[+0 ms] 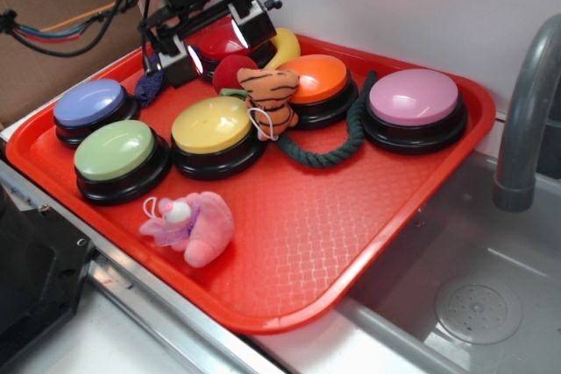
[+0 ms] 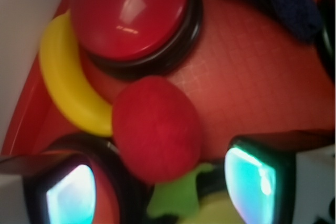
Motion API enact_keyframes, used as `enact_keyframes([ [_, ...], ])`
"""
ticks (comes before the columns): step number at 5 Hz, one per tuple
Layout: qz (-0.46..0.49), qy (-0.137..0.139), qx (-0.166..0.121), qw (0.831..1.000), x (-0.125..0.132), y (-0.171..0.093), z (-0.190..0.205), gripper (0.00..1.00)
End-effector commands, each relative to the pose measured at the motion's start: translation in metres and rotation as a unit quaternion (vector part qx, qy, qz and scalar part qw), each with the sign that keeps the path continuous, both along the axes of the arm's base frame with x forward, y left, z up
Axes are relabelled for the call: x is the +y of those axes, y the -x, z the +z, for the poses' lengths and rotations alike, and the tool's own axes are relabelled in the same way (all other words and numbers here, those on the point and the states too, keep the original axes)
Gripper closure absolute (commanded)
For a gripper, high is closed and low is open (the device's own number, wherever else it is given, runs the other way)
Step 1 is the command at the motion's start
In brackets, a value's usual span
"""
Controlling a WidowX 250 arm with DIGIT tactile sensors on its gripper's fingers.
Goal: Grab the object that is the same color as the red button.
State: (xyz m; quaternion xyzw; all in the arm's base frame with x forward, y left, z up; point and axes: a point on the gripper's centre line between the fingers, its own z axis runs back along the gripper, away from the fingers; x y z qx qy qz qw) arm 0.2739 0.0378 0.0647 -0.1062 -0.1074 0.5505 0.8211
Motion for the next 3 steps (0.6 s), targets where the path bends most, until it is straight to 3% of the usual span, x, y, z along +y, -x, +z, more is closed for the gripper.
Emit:
enact_keyframes([
  [1,0.008,0.006,-0.009,1.000,0.018,-0.022,-0.016,0.00],
  [2,-0.019,0.008,-0.008,1.000,0.012,-0.030,-0.020,0.00],
  [3,-0.020,0.000,-0.015,1.000,0.008,-0.032,-0.020,0.74],
])
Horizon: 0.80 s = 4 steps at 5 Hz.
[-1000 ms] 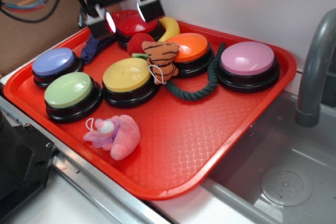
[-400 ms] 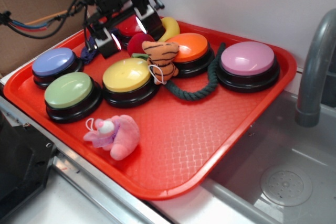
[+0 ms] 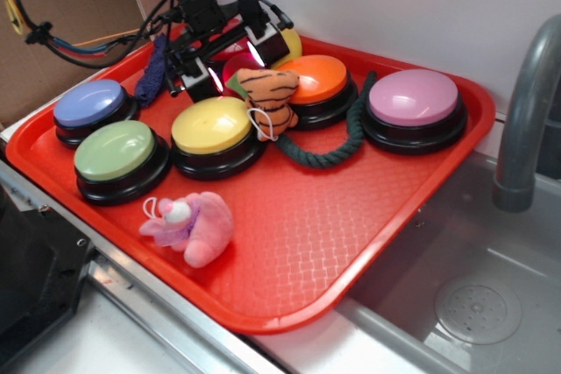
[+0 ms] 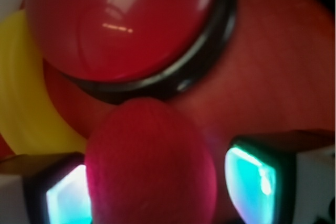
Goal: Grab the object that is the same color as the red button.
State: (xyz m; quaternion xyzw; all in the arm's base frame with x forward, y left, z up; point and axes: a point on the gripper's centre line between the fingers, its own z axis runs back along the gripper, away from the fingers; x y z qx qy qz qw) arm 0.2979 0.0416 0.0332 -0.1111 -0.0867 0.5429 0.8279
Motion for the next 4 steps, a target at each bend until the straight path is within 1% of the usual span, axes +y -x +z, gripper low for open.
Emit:
enact_keyframes([
  [1,-0.017,-0.018,-0.027,0.999,0.000,-0.003,0.017,1.00],
  [2,-0.087,-0.020,-0.015,0.996,-0.006,0.002,0.028,1.00],
  [3,-0.203,-0.071,0.003,0.977,-0.035,0.017,0.066,1.00],
  [4,-0.323,-0.073,0.021,0.944,-0.064,0.028,0.097,1.00],
])
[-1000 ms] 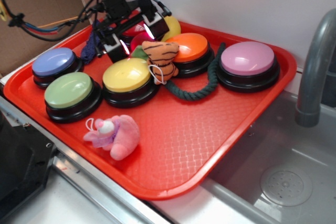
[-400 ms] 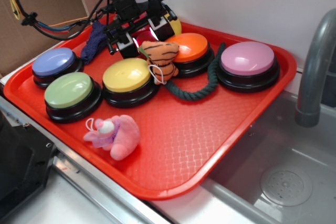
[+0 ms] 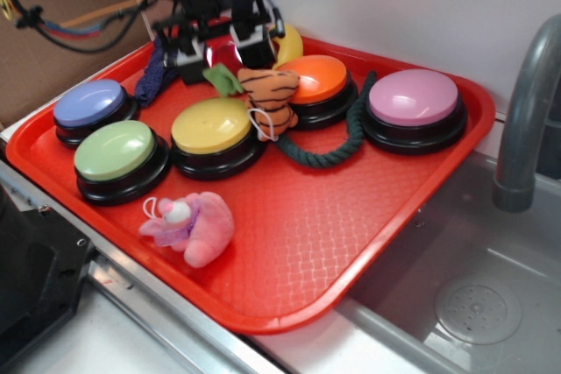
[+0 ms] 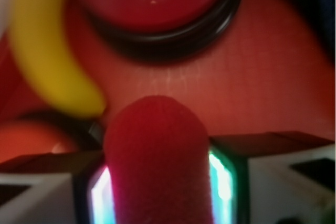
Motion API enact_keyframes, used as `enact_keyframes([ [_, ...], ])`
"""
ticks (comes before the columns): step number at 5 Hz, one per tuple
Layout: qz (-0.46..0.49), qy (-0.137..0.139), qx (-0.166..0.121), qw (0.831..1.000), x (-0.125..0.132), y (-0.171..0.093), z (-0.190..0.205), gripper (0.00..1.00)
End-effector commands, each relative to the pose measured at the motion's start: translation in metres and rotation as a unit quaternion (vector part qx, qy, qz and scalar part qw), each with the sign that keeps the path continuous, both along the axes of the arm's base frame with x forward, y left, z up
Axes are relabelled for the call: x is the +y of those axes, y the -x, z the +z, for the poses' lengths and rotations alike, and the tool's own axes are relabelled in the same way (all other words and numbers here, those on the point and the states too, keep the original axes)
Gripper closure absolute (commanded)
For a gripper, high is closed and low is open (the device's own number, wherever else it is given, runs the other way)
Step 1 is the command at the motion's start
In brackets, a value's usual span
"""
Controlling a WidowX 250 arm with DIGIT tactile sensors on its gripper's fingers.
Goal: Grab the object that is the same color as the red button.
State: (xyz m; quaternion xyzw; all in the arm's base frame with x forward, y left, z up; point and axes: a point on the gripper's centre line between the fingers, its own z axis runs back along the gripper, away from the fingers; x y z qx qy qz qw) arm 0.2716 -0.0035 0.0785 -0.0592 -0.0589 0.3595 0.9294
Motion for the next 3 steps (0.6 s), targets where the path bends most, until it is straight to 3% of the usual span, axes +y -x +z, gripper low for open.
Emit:
enact_keyframes([
  [1,-0.245,-0.003,-0.013,0.969,-0.063,0.026,0.085,1.00],
  [2,-0.326,0.002,-0.032,0.945,-0.081,0.045,0.089,1.00],
  [3,-0.314,0.011,-0.041,0.948,-0.088,0.055,0.081,1.00],
])
